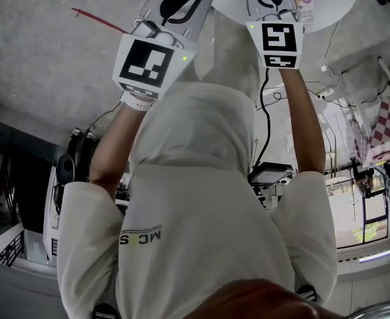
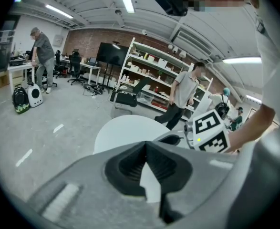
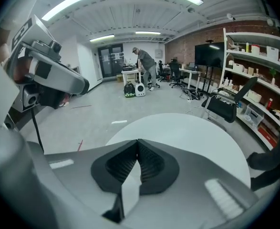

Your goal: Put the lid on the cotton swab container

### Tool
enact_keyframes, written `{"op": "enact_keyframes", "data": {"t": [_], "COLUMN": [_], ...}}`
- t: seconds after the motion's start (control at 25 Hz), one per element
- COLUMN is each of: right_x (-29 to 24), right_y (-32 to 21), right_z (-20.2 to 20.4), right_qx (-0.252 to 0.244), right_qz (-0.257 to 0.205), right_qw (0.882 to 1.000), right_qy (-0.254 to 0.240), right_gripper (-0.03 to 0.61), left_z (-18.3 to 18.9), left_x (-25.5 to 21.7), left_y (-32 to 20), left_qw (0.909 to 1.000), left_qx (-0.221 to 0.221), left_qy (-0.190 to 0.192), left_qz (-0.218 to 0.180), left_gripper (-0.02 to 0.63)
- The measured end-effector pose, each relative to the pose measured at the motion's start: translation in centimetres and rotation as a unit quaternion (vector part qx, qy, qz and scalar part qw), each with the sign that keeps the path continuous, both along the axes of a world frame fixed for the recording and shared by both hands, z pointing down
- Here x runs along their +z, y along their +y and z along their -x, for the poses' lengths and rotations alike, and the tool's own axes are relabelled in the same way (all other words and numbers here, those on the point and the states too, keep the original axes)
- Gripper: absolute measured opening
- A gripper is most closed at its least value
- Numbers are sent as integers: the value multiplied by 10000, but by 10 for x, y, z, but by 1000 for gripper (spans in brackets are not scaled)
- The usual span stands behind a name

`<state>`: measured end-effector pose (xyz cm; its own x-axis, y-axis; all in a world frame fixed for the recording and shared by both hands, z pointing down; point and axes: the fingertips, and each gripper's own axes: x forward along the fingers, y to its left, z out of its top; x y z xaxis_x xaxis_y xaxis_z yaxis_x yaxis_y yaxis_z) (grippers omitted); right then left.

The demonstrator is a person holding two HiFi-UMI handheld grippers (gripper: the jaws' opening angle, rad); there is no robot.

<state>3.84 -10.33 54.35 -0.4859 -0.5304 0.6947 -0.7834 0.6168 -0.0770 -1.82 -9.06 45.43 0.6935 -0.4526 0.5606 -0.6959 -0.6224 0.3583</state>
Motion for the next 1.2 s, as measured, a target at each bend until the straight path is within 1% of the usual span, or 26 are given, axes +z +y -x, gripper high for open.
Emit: {"op": "enact_keyframes", "data": {"t": [0.36, 0.56, 0.72, 0.92, 1.04, 1.2], "right_x": [13, 19, 21, 21, 18, -2], "right_y": [-5, -7, -7, -10, -9, -2], "right_z": [-7, -11, -13, -13, -14, -13], "right_qx": [144, 136, 198, 260, 274, 283], "right_qz": [50, -64, 139, 107, 79, -22], "right_qw": [9999, 9999, 9995, 9994, 9994, 9993], "right_qy": [4, -44, -189, -187, -183, -230], "right_gripper": [-2, -3, -5, -3, -3, -3], "left_z": [-2, -2, -2, -4, -4, -3], "left_x": [9, 12, 10, 6, 3, -9], "left_y": [3, 4, 8, 5, 6, 8], "left_qw": [10000, 9999, 9999, 9999, 9998, 9998], "left_qx": [23, 64, 73, 110, 144, 104], "left_qy": [-52, -101, -132, -99, -104, -106], "left_qz": [74, 59, 23, -36, -89, -164], "left_gripper": [0, 0, 0, 0, 0, 0]}}
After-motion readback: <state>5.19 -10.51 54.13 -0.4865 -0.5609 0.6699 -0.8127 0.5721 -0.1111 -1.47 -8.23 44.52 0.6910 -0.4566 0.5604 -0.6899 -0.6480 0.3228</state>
